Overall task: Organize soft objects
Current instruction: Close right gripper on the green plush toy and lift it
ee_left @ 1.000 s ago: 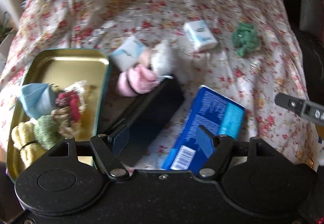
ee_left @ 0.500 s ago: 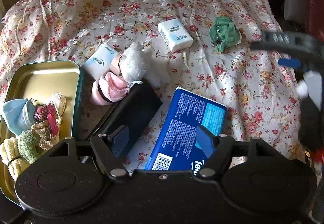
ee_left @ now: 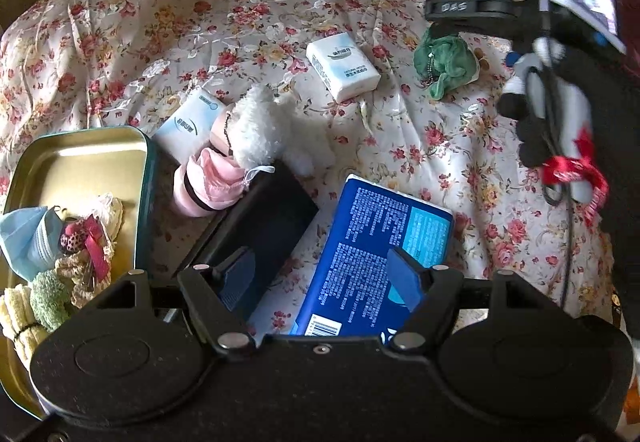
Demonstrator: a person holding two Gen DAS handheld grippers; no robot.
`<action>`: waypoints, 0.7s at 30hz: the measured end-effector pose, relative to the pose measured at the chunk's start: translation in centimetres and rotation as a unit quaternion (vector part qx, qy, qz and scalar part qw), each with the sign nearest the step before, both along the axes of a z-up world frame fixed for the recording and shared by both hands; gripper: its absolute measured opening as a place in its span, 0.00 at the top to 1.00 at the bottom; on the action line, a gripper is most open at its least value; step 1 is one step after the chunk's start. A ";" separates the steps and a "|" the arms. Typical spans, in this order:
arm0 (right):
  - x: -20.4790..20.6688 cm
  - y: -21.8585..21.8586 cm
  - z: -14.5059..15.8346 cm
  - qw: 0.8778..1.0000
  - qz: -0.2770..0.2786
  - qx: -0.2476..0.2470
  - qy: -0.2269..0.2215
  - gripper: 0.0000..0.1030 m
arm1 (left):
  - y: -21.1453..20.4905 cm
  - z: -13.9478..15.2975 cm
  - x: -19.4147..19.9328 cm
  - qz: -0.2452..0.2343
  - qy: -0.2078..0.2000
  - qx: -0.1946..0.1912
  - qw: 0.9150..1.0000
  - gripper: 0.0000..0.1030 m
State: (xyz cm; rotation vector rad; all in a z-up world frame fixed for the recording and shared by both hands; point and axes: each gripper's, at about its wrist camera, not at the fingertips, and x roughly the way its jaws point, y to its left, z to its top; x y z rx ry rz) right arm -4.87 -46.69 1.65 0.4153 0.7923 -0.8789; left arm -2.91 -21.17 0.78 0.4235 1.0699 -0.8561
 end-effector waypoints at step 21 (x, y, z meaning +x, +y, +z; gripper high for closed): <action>-4.8 2.3 1.3 0.997 -0.037 0.060 0.007 0.36 | -0.5 0.3 0.4 0.004 -0.010 -0.032 0.999 0.33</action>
